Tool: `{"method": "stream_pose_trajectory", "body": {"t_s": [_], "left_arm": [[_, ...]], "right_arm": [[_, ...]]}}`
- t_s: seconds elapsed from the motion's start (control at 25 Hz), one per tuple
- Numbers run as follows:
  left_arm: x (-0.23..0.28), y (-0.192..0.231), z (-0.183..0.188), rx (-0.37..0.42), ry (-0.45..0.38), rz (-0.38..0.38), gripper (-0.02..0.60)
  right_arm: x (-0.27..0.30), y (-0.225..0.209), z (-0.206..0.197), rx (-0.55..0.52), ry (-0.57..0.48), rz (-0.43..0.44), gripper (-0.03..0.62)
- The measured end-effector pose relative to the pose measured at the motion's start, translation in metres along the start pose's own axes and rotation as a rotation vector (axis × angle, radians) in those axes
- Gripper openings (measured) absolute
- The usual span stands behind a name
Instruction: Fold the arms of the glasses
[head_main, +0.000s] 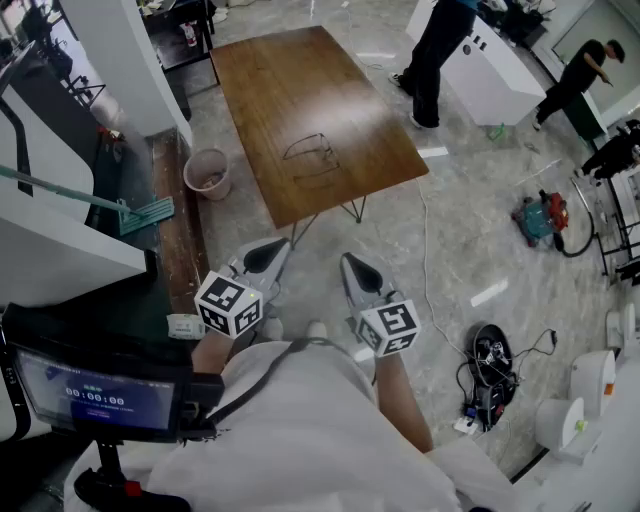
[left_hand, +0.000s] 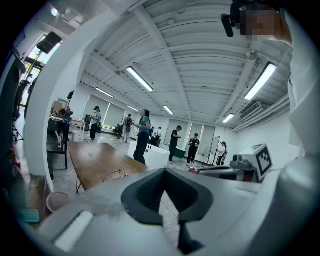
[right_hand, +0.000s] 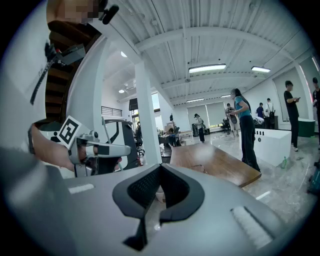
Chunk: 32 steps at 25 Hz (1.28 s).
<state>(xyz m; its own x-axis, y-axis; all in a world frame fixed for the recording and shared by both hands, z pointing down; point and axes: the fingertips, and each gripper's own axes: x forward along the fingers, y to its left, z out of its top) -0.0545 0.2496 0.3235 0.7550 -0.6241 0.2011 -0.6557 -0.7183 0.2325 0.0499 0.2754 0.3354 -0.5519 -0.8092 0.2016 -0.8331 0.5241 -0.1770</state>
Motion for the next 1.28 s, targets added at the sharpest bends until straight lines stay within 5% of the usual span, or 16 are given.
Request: {"method": "stream_pose_trajectory", "body": {"t_s": [0.92, 1.28], "left_arm": [[-0.004, 0.008, 0.003, -0.009, -0.029, 0.001, 0.005], [-0.035, 0.092, 0.008, -0.01, -0.028, -0.035, 0.003]], "right_arm": [[-0.007, -0.006, -0.001, 0.017, 0.0, -0.038, 0.008], [0.068, 0.036, -0.002, 0.034, 0.024, -0.063, 0.008]]}}
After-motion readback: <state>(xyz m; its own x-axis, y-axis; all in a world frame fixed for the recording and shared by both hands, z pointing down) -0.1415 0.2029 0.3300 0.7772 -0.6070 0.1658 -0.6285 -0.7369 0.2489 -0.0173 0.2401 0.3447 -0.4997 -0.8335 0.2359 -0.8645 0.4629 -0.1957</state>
